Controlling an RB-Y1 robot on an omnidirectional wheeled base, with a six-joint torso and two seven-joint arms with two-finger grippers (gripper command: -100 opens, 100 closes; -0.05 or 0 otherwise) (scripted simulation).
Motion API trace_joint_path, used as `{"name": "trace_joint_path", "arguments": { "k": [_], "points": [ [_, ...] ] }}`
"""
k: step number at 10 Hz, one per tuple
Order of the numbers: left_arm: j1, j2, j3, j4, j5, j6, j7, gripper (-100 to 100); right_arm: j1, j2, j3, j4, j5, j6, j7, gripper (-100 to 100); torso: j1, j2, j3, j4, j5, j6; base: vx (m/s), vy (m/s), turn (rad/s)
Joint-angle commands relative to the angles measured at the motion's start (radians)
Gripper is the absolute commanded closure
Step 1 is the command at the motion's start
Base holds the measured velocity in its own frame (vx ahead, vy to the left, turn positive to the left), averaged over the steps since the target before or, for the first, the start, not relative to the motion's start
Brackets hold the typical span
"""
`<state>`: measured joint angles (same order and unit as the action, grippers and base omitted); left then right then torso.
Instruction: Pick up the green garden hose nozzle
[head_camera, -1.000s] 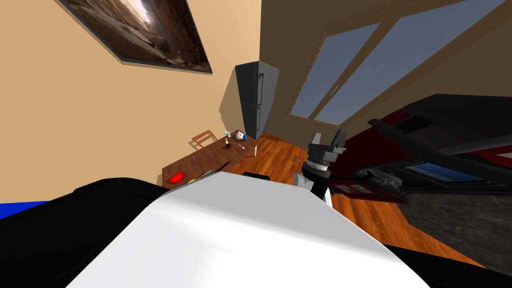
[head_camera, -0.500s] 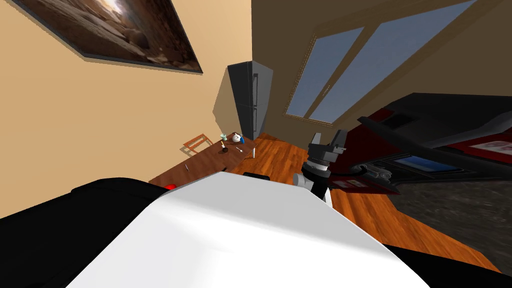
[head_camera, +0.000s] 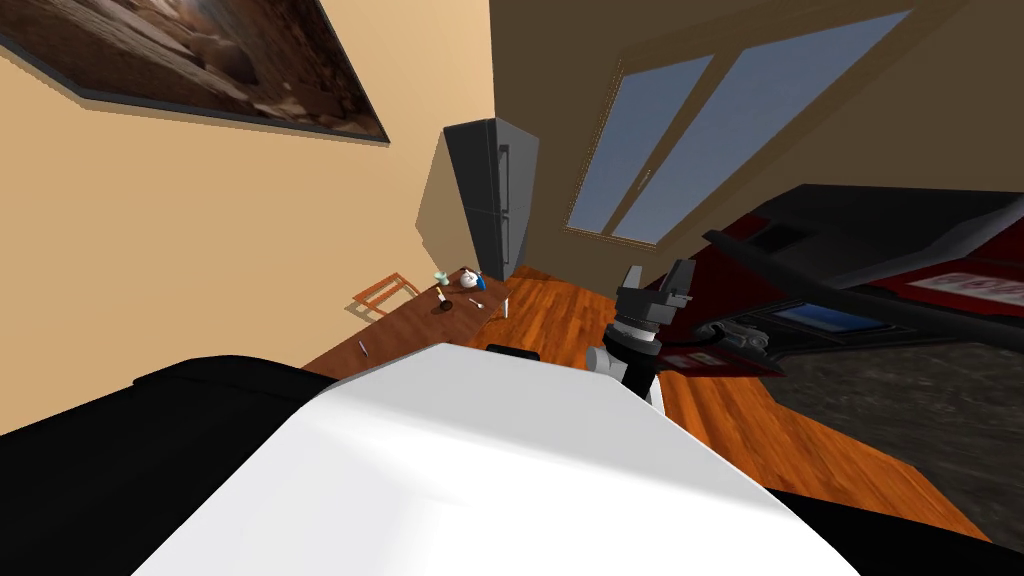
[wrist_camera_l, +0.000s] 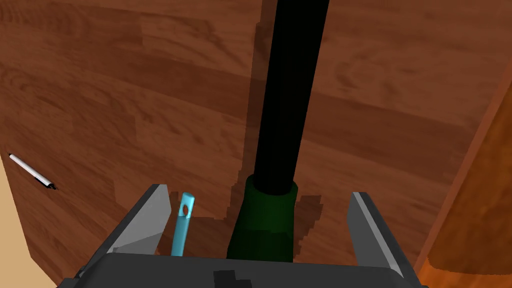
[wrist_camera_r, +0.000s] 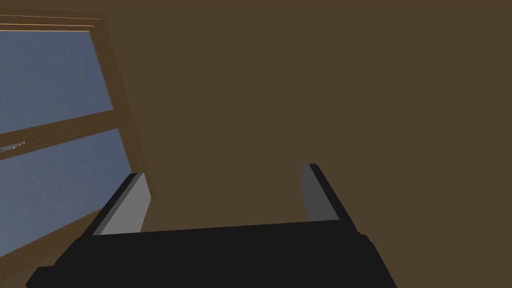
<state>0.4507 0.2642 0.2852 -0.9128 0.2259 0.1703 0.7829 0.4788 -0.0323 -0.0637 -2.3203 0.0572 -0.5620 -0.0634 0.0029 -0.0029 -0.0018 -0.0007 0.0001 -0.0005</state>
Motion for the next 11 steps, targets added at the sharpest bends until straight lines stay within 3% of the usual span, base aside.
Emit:
{"name": "trace_joint_path", "arguments": {
  "k": [1, 2, 3, 4, 11],
  "points": [
    [-0.003, -0.003, 0.007, 0.035, -0.001, 0.024, 0.021, -100, 0.0, 0.0, 0.0, 0.0, 0.0, 0.0, 0.0, 0, 0.0, 0.0, 0.0, 0.0, 0.0, 0.0, 0.067, 0.072, -0.124],
    [-0.014, 0.008, -0.002, 0.045, 0.007, 0.007, 0.014, -100, 0.0, 0.0, 0.0, 0.0, 0.0, 0.0, 0.0, 0, 0.0, 0.0, 0.0, 0.0, 0.0, 0.0, 0.03, 0.033, -0.021],
    [-0.016, 0.009, -0.002, 0.051, 0.008, 0.007, 0.017, 0, 0.0, 0.0, 0.0, 0.0, 0.0, 0.0, 0.0, 0, -0.002, 0.002, 0.001, 0.0, 0.0, -0.001, 0.005, 0.007, 0.002],
    [-0.034, -0.002, 0.004, 0.082, 0.003, -0.014, -0.002, -100, 0.0, 0.0, 0.0, 0.0, 0.0, 0.0, 0.0, 0, -0.004, 0.003, 0.002, 0.001, -0.001, -0.001, 0.025, 0.035, 0.079],
    [-0.108, -0.042, 0.027, 0.209, -0.016, -0.099, -0.076, -100, 0.0, 0.0, 0.0, 0.0, 0.0, 0.0, 0.0, 0, -0.003, 0.003, 0.001, 0.0, 0.0, -0.001, 0.027, 0.047, 0.07]
  ]
}}
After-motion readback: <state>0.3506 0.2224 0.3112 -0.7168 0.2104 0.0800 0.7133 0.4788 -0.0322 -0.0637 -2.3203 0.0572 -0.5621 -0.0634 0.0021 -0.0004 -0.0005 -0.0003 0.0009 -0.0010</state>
